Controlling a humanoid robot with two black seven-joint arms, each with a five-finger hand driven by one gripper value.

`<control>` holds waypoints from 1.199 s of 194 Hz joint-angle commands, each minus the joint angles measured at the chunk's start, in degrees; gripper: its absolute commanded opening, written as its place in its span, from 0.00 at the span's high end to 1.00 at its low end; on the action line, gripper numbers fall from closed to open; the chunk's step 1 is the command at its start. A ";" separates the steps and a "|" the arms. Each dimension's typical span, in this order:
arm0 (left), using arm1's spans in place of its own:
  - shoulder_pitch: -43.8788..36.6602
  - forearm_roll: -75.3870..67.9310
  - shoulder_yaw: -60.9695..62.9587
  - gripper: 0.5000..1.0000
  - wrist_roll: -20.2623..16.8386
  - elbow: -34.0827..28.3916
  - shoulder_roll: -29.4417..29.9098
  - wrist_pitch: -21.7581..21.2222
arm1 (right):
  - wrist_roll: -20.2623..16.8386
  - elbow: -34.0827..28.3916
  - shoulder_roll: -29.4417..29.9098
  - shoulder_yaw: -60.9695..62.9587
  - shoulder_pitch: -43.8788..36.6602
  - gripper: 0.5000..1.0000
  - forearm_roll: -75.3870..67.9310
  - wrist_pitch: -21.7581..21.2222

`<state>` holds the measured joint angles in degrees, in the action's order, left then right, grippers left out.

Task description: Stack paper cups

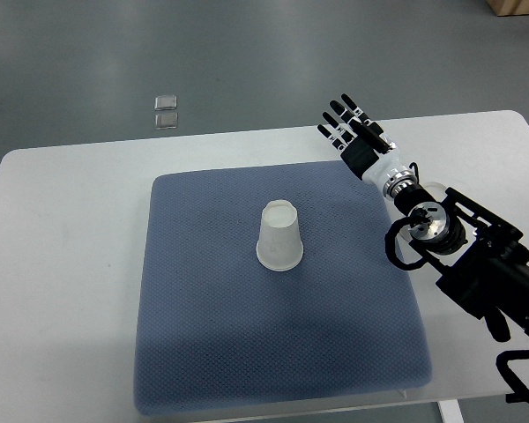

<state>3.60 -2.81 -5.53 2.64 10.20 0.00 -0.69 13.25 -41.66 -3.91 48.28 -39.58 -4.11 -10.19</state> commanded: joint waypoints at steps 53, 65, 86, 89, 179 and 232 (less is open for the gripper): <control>0.00 0.00 0.09 0.00 0.09 0.09 0.00 -0.01 | -0.06 -0.17 -0.30 -0.38 -0.23 0.14 -0.03 0.09; 0.09 0.00 0.09 0.00 0.09 0.09 0.00 -0.01 | -0.15 -0.53 -0.30 -1.08 -0.41 0.14 -0.03 0.09; 0.09 -0.09 0.09 0.00 0.09 0.26 0.00 -0.01 | -0.33 -2.20 -1.62 -3.80 -2.43 0.14 -0.03 0.09; 0.09 0.00 0.09 0.00 0.09 0.26 0.00 -0.01 | -0.41 -2.28 -1.89 -4.25 -2.60 0.14 -0.03 0.09; 0.18 -0.26 0.09 0.00 0.09 1.05 0.00 0.87 | -5.42 -10.37 -27.72 -61.18 -39.60 0.14 5.77 -8.79; 0.18 -0.35 0.17 0.00 0.09 1.67 0.00 0.87 | -5.95 -22.94 -27.11 -95.83 -66.32 0.14 27.57 -10.11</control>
<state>3.78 -3.23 -5.36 2.73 11.49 0.00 0.18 7.69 -59.32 -32.02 -36.53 -97.46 16.16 -20.15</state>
